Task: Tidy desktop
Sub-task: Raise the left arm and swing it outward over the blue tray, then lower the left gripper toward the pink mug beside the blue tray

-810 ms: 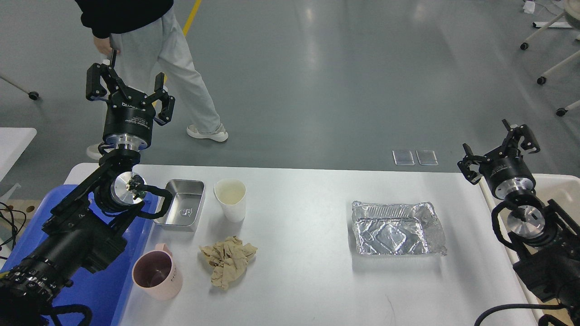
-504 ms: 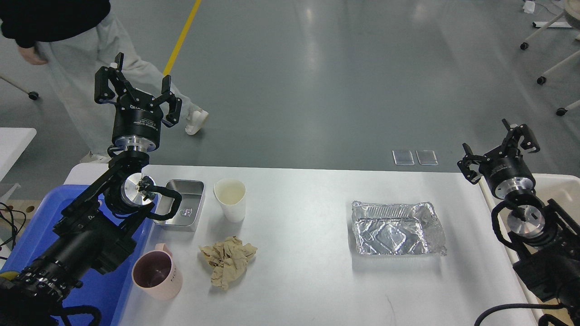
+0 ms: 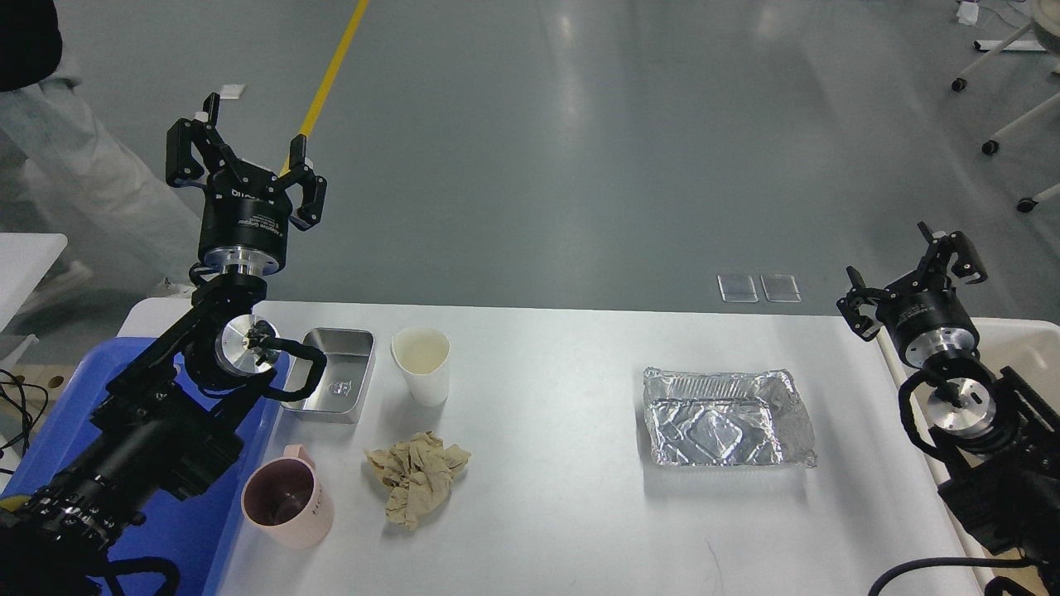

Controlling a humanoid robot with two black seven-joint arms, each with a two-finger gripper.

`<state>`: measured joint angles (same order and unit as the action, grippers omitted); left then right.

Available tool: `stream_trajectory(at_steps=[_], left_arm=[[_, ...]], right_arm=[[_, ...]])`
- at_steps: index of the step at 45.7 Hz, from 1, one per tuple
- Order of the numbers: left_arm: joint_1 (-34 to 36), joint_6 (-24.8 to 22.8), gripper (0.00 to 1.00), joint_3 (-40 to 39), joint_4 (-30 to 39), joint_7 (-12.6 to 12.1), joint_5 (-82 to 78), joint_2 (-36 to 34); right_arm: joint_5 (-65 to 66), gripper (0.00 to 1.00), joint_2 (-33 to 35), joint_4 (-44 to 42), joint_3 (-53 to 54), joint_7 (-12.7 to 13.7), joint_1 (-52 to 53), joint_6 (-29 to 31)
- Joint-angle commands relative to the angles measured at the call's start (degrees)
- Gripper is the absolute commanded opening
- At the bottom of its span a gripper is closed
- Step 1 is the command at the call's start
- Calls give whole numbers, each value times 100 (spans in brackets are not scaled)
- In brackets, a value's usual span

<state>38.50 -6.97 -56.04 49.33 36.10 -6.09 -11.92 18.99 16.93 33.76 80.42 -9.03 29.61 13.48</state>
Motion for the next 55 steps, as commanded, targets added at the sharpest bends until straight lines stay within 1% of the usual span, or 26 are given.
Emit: stream_trajectory(at_steps=[1,3,7,13,15,16,18,20,26,30,34,41,44,47,50,52,55], left_arm=[[-27,-243,99,40,15,432,-112,-4],[17,-322,99,84,6,424,-121,-4],[43,-314,99,84,6,336,-121,-30],[-9,-366,99,137,112,283,-130,-214],[-1,-375,99,312,243,161,-138,-328],[8,-323,99,539,366,47,-138,-468],[26,-270,98,786,577,11,-138,-732],[26,-130,98,953,770,-7,-130,-969],[17,617,98,1279,1289,-95,-138,-1584],[34,1012,98,1630,1535,-253,-147,-2033],[96,1399,98,2017,1869,-472,-174,-2446],[114,1479,98,2308,2309,-1070,-182,-2947],[78,1523,97,2386,2458,-1281,-191,-3184],[70,1689,97,2553,2590,-1378,-287,-3492],[96,1874,97,2834,2687,-1387,-577,-3764],[122,1875,97,2993,2844,-1396,-840,-3940],[166,1787,97,3029,3108,-1413,-1175,-4108]], right_arm=[[0,100,4,-1,-9,6,18,-12],[0,100,4,-1,-9,6,18,-12],[0,100,12,-1,-9,6,9,-3],[0,100,12,-1,-9,6,18,-3],[0,100,12,-1,-9,6,27,-3],[0,100,12,-1,-9,6,36,6],[0,100,12,-1,-9,6,53,15],[0,100,21,-9,-9,6,62,23],[0,100,21,-1,-9,6,62,50],[0,100,21,-9,0,6,62,50],[0,100,12,-1,0,6,45,50],[0,100,-14,17,0,6,10,59],[0,100,-23,17,0,-2,-8,67],[0,100,-23,8,8,-2,-17,129],[0,100,-14,-1,8,-2,-34,164],[0,100,-5,-1,8,-2,-43,173],[-9,100,-5,-18,17,-2,-43,173]])
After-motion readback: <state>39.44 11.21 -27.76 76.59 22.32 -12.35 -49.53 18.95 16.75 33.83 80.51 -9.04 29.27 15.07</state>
